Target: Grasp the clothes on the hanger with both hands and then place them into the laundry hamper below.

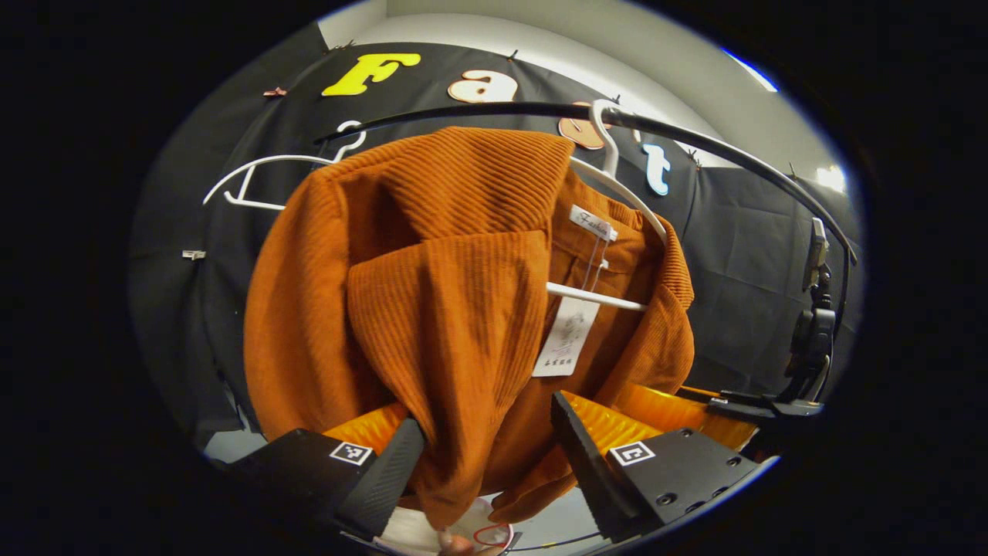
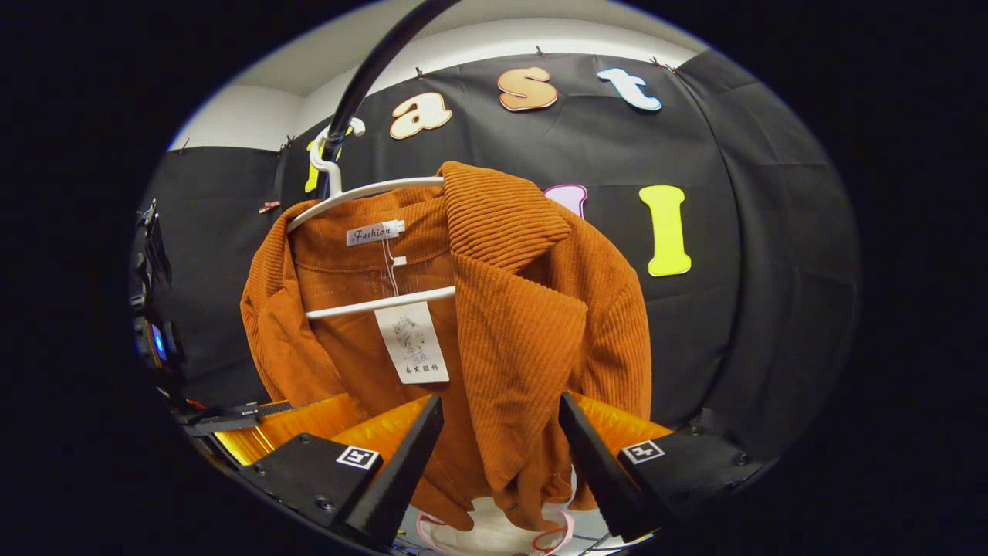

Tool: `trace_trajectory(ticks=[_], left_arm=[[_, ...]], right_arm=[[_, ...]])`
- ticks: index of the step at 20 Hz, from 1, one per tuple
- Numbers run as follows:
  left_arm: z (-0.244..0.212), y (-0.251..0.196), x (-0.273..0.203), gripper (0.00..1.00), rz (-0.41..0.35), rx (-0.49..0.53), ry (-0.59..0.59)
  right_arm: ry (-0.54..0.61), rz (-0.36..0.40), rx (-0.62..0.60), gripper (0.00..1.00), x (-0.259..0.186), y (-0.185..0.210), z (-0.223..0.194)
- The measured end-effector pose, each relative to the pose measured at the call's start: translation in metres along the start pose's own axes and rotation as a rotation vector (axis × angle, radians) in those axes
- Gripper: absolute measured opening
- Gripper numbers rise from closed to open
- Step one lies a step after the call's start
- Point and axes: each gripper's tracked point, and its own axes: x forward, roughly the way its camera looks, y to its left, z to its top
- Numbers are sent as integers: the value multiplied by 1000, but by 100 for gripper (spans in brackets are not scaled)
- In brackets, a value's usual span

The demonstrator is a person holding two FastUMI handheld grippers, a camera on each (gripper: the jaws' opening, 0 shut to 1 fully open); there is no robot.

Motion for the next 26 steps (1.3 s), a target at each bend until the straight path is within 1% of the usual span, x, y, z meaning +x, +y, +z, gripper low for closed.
trace_trajectory(ticks=[2, 4, 5, 6, 7, 8, 9, 10, 11, 12, 13, 14, 17, 19, 21, 23, 26], left_arm=[[3, 5, 8, 95, 41, 12, -12], [8, 8, 15, 95, 58, 5, -30], [11, 9, 16, 94, 65, 2, -40], [13, 13, 18, 92, 77, 1, -46], [13, 17, 20, 88, 87, 4, -46], [13, 20, 23, 82, 91, 9, -39], [13, 23, 25, 85, 96, 16, -27], [13, 27, 26, 77, 101, 24, -19], [15, 36, 27, 58, 126, 27, -18], [19, 45, 18, 42, 169, 26, -22], [18, 51, 34, 25, 173, 21, -17], [21, 54, 33, 8, 182, 21, -11], [36, 82, 13, 8, 286, 60, -24], [52, 102, 1, 10, 338, 58, -43], [69, 116, -11, 10, 367, 61, -67], [81, 130, -22, 10, 400, 98, -68], [101, 136, -41, 10, 428, 159, -86]], right_arm=[[-13, 0, -15, 98, 12, -2, 0], [-16, -4, -44, 98, 29, -9, -3], [-9, 10, -53, 98, 38, -11, -5], [4, 33, -46, 98, 46, -11, -7], [10, 38, -30, 94, 54, -16, -6], [2, 33, -11, 89, 59, -23, -4], [1, 35, 1, 66, 64, -26, -2], [0, 27, 4, 42, 66, -31, 0], [3, 50, 11, 19, 67, -32, 2], [11, 70, 15, 20, 65, -32, 5], [8, 80, 15, 21, 67, -36, 8], [0, 76, 9, 22, 65, -42, 13], [-48, 41, 0, 25, 55, -65, 35], [-64, 9, 18, 25, 53, -84, 47], [-98, -24, 41, 25, 49, -99, 62], [-130, -58, 52, 26, 44, -114, 76], [-167, -93, 60, 25, 40, -126, 94]])
